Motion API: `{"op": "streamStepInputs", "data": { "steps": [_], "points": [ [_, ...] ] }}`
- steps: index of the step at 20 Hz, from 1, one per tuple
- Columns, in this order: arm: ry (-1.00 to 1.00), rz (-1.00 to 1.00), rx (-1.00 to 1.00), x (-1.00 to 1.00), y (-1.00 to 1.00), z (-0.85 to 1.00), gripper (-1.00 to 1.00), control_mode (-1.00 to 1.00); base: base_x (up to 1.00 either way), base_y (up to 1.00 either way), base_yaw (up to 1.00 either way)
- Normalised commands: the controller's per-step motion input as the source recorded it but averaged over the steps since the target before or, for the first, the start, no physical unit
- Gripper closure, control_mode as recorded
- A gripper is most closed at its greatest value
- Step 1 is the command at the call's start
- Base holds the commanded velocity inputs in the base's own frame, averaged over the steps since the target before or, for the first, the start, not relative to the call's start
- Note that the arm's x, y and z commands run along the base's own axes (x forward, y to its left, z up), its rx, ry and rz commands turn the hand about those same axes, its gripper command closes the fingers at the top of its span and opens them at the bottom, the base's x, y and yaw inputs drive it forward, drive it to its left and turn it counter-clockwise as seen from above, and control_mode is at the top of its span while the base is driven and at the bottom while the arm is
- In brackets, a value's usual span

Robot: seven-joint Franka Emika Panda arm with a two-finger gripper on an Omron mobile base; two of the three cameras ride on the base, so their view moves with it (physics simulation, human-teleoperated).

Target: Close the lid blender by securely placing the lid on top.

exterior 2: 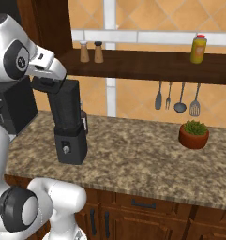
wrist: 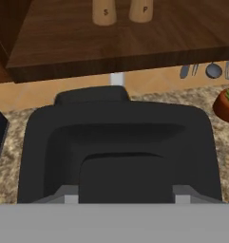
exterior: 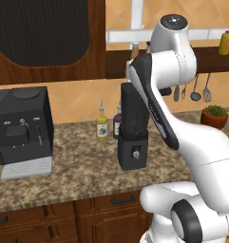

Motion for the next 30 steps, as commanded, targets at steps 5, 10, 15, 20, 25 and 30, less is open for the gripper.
{"op": "streamStepInputs", "data": {
  "steps": [5, 10, 15, 20, 25, 30],
  "points": [
    [0.00, 0.00, 0.00, 0.36, 0.07, -0.02, 1.00, -1.00, 0.00, 0.00, 0.00],
    [0.02, 0.00, 0.00, 0.36, 0.00, -0.01, 1.00, -1.00, 0.00, 0.00, 0.00],
    [0.04, 0.00, 0.00, 0.27, 0.00, -0.07, 1.00, -1.00, 0.00, 0.00, 0.00],
    [0.00, 0.00, -0.01, 0.03, 0.03, -0.12, 1.00, -1.00, 0.00, 0.00, 0.00],
    [0.01, 0.02, -0.05, 0.03, 0.00, -0.14, 1.00, -1.00, 0.00, 0.00, 0.00],
    [0.01, 0.02, -0.06, 0.21, 0.00, -0.10, 1.00, -1.00, 0.00, 0.00, 0.00]
  ]
}}
